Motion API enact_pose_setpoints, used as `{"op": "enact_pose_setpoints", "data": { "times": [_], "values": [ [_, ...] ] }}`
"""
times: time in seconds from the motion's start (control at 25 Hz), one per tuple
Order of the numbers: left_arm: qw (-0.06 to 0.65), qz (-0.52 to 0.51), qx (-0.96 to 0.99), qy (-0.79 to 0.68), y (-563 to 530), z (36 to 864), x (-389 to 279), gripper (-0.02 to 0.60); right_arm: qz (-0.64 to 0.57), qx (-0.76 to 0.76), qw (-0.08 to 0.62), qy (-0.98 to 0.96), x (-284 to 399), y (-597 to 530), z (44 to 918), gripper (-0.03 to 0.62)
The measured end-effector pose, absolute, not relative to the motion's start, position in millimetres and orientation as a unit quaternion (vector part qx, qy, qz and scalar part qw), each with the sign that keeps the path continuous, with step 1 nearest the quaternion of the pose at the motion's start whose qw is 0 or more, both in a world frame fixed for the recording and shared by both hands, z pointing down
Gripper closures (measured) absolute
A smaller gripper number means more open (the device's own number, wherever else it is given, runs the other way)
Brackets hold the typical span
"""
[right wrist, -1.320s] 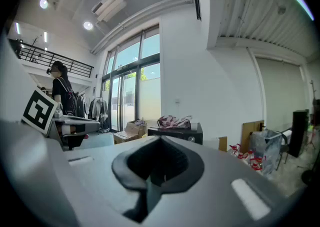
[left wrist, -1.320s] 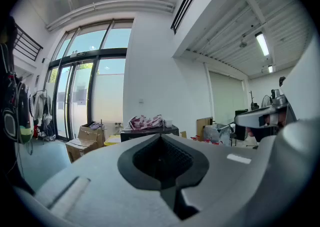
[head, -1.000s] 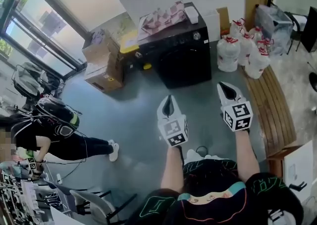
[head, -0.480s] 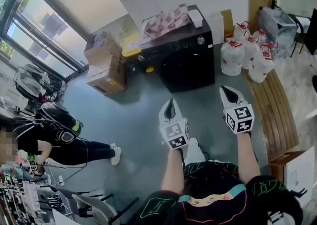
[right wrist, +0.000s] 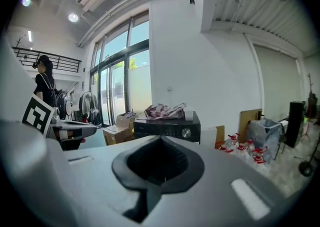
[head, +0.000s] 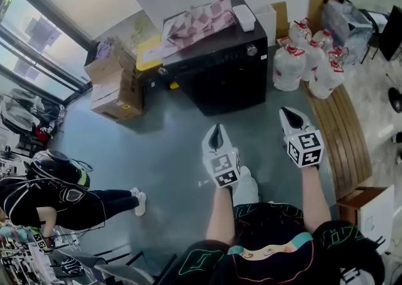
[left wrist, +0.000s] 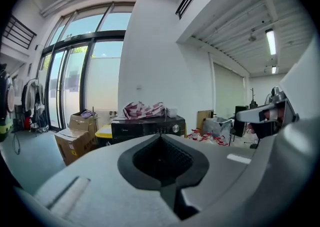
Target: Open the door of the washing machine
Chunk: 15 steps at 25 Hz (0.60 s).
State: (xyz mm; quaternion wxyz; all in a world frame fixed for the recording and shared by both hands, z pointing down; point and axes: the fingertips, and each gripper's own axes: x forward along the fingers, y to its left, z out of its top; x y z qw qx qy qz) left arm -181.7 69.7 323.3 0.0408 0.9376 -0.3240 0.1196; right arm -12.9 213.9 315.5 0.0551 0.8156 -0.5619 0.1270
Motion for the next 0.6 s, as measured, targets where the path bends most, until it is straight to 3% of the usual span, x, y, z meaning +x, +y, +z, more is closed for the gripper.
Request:
{"op": "enact_pose_setpoints", "data": {
  "times": [0.6],
  "values": [
    [0.079,0.154,0.920,-0.351,-102.8,370.6,-151.0,0.571,0.147,0.772,0.127,-0.605,10.1,19.3,341.0,0.591]
  ]
}}
